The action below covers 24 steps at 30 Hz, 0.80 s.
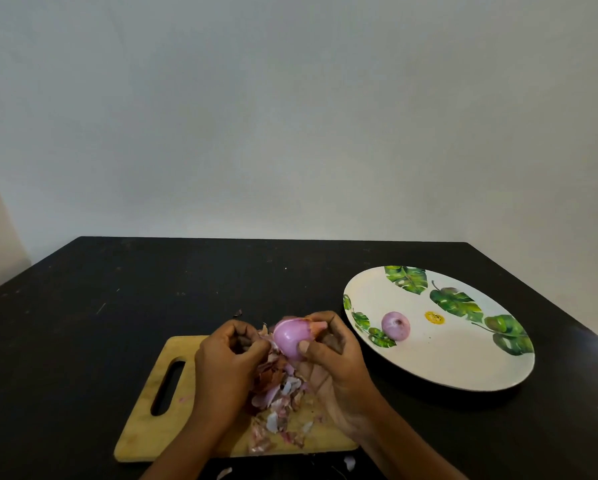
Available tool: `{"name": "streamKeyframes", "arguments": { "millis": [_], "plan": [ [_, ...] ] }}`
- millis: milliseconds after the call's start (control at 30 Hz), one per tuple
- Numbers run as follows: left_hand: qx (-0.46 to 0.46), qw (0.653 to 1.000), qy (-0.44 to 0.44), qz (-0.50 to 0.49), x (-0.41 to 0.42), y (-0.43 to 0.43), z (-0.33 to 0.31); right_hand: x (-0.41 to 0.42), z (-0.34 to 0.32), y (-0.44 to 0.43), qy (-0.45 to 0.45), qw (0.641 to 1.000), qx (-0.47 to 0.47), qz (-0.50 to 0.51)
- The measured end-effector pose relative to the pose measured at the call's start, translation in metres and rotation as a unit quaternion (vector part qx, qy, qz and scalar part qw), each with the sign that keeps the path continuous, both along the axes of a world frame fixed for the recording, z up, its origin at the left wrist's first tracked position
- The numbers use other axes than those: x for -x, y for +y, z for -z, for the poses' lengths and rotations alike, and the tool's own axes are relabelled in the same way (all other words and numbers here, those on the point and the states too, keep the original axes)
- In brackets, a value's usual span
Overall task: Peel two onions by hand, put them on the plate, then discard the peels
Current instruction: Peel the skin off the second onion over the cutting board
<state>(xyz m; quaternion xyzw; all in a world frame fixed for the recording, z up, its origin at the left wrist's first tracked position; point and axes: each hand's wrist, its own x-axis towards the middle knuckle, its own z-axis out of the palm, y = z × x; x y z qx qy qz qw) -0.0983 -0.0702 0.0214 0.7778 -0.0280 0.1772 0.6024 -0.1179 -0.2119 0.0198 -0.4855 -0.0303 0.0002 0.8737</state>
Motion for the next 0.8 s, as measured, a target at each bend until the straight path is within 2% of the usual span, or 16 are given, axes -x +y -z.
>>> {"name": "streamKeyframes", "arguments": {
  "millis": [133, 233, 400, 567, 667, 800],
  "plan": [
    [0.013, 1.000, 0.021, 0.013, -0.002, 0.002, 0.005, 0.001, -0.005, 0.000, 0.035, 0.996, -0.073, -0.027],
    [0.022, 0.999, 0.040, -0.022, -0.009, 0.010, 0.006, 0.002, -0.009, -0.003, 0.030, 0.996, -0.083, -0.019],
    [-0.078, 0.996, -0.035, -0.036, -0.006, 0.012, -0.001, -0.003, -0.006, -0.007, 0.045, 0.996, -0.079, -0.011],
    [-0.140, 0.988, -0.062, -0.037, -0.002, 0.007, 0.004, -0.007, -0.001, -0.010, 0.027, 0.996, -0.083, -0.028],
    [-0.099, 0.992, -0.079, -0.009, -0.001, 0.007, 0.001, -0.008, 0.001, -0.011, -0.004, 0.998, -0.059, -0.038],
    [-0.046, 0.988, -0.126, 0.077, 0.005, 0.003, -0.006, -0.009, 0.006, -0.012, -0.035, 0.998, 0.026, -0.035]
  ]
}}
